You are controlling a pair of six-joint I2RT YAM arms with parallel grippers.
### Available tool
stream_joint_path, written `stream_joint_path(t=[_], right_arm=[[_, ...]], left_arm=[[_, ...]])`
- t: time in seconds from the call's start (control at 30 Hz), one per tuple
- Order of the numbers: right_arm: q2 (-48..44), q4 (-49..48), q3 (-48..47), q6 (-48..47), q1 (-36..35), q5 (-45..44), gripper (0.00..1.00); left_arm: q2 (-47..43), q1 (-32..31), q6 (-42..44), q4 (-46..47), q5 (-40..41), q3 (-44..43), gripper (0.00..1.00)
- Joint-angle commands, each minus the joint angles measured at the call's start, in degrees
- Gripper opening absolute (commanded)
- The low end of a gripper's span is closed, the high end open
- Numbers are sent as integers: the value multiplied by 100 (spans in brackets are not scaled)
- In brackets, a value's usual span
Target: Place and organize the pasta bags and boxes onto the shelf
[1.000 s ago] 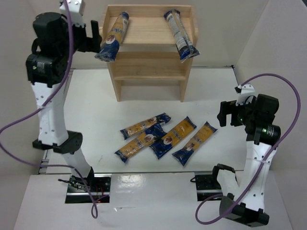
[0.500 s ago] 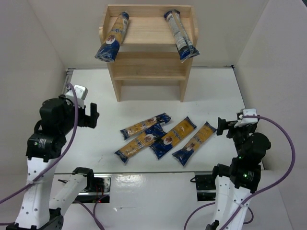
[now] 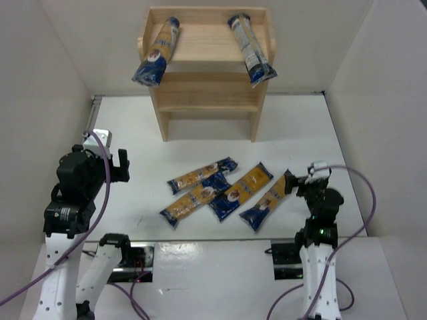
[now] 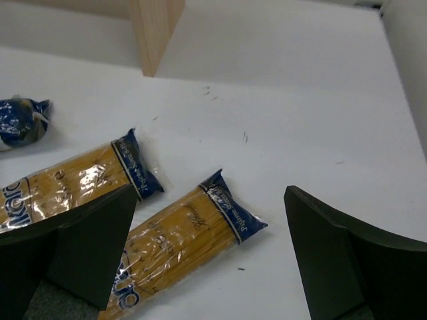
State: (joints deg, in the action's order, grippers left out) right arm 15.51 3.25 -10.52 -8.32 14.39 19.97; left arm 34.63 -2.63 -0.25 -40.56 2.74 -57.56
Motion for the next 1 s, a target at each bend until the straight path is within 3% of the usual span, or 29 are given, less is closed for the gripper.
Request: stream_joint_path(t=[0.0, 0.03, 0.13, 0.23, 0.33, 0.97], right_arm=[[-1497, -434, 497, 25, -374, -344, 100], [-2020, 48, 803, -134, -437, -249, 100], [-1628, -254, 859, 134, -490, -710, 100], [-1919, 79, 912, -352, -542, 21, 100], [-1955, 194, 921, -434, -543, 130, 100], [-1955, 247, 921, -610, -543, 359, 100]], left_arm=[[315, 193, -107, 399, 104, 61, 100], [368, 271, -107, 478, 51, 113, 100], [430, 325, -176, 662, -124, 174, 100], [553, 378, -125, 960, -178, 455, 100], [668, 378, -124, 1093, -116, 518, 100], [852, 378, 87, 584, -327, 307, 100]])
